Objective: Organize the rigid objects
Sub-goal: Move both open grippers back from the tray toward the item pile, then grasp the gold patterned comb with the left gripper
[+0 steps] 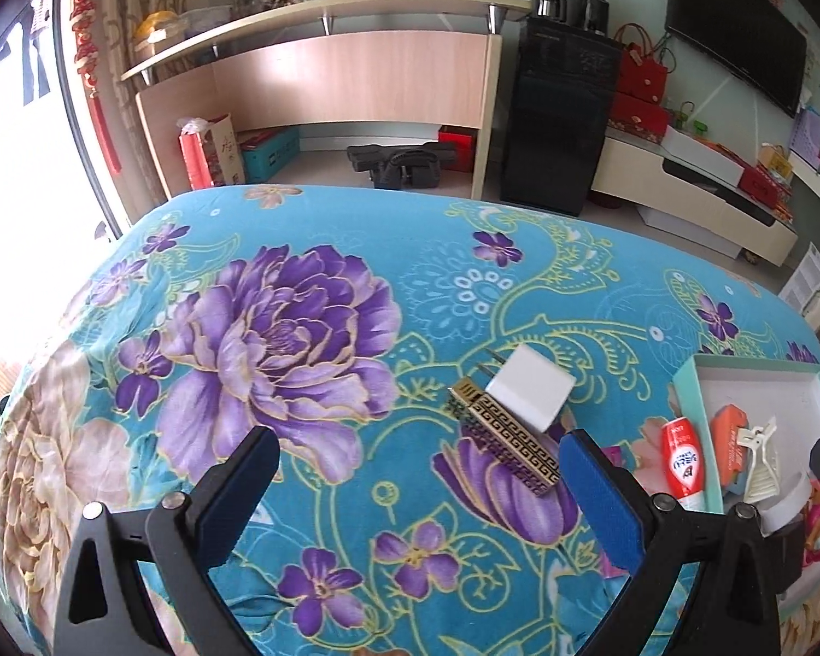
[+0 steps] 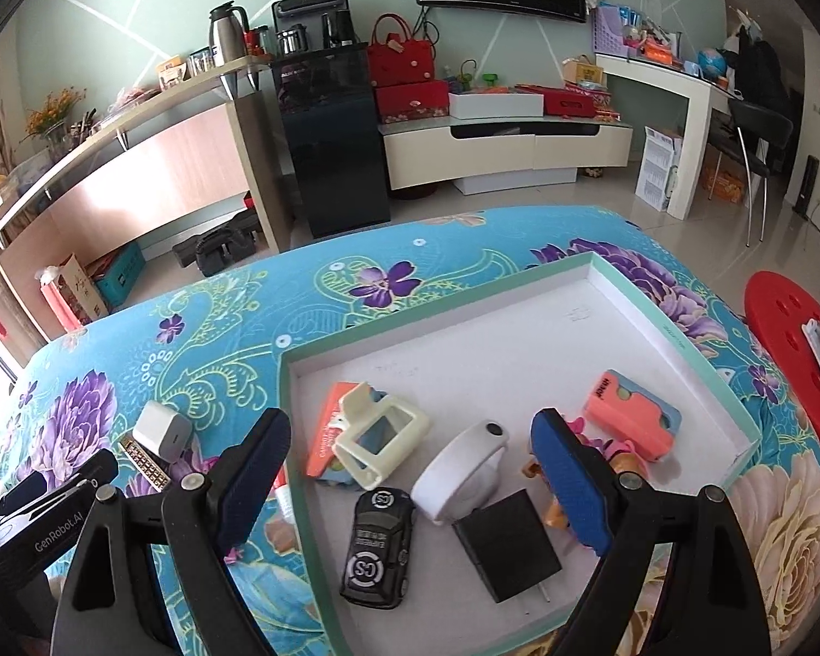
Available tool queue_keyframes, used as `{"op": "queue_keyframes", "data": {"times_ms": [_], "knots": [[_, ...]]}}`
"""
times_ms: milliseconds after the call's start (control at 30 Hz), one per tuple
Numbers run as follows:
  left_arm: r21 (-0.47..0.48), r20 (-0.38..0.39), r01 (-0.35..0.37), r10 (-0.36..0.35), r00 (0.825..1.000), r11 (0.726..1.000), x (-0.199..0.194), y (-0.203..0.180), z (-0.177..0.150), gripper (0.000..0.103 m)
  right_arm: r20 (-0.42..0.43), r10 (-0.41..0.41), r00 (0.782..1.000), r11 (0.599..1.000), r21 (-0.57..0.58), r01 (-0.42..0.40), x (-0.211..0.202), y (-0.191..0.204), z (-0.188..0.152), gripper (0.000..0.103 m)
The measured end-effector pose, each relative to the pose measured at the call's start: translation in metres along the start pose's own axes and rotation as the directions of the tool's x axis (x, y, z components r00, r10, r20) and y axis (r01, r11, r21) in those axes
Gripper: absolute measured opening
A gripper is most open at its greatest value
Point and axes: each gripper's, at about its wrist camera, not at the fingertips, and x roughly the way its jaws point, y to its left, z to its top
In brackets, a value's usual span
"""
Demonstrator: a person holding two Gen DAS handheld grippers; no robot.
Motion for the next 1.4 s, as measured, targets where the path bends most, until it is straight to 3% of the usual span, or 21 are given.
{"op": "queue_keyframes", "data": {"times_ms": [300, 733, 1400], "knots": [[-0.075, -0.001, -0.035, 0.035, 0.999, 0.997, -0.002, 0.037, 0.0, 0.103, -0.033, 0.101, 0.994, 0.991, -0.08, -0.104, 0.008, 0.046, -0.012, 0.09], [-0.129, -0.027, -0.042, 0.038, 0.999, 0.991, 0.009, 0.061, -0.003, 0.103, -0.089, 0.175, 0.98, 0.963, -0.191, -0.189, 0.026, 0.097, -0.034, 0.09], [-0.042, -0.094, 0.115, -0.118, 0.989, 0.993, 0.053, 0.005, -0.003, 0.103, -0.037, 0.13, 0.991, 0.986, -0.102, -0.133, 0.028, 0.071, -0.021, 0.09]]}}
